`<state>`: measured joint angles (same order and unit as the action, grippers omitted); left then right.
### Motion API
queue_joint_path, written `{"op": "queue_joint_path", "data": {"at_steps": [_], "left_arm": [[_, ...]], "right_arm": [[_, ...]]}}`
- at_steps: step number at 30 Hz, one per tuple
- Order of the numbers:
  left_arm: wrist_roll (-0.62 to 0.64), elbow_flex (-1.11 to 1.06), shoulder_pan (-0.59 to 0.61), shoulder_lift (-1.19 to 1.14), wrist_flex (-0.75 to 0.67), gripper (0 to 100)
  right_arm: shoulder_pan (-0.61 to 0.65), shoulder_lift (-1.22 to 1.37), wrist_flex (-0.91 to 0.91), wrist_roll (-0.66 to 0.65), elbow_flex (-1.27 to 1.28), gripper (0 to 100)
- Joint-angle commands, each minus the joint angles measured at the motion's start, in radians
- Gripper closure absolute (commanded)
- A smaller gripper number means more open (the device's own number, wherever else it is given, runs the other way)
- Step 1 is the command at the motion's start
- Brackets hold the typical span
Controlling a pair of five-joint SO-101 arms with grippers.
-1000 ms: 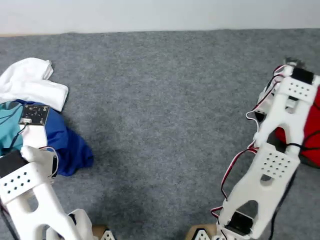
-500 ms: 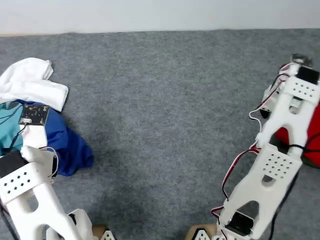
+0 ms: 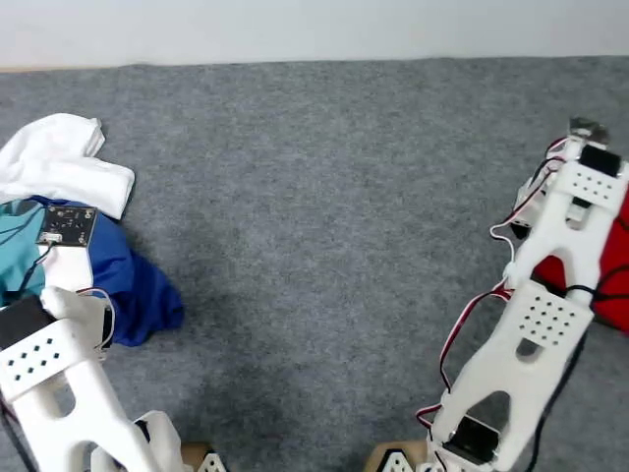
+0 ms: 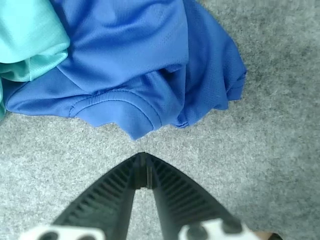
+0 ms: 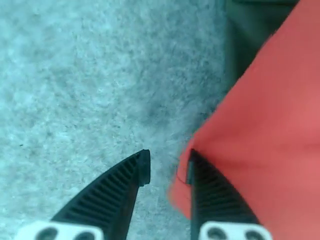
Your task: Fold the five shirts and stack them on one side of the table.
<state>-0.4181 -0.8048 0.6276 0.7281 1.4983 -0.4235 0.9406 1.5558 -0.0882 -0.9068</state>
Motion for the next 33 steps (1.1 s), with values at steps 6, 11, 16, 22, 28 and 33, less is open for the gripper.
{"op": "queue_joint_path", "data": {"at_steps": [6,11,16,22,28,33], "left_arm": [[-0.006,0.005,-0.003,0.021,-0.009,100],[-0.006,0.005,-0.003,0.021,-0.011,100],[-0.006,0.004,-0.003,0.021,-0.011,100],[-0.005,0.004,-0.003,0.021,-0.009,100],[-0.005,0.004,-0.003,0.021,-0.011,100],[-0.005,0.004,-0.003,0.021,-0.009,100]], "right_arm": [[-0.053,-0.030,0.058,-0.020,-0.110,83.8],[-0.059,-0.024,0.182,-0.020,-0.204,75.7],[-0.061,-0.035,0.234,-0.015,-0.245,75.7],[-0.061,-0.025,0.228,-0.014,-0.250,75.7],[-0.059,0.048,0.183,-0.012,-0.250,75.7],[-0.056,0.145,0.151,-0.014,-0.252,75.7]]}}
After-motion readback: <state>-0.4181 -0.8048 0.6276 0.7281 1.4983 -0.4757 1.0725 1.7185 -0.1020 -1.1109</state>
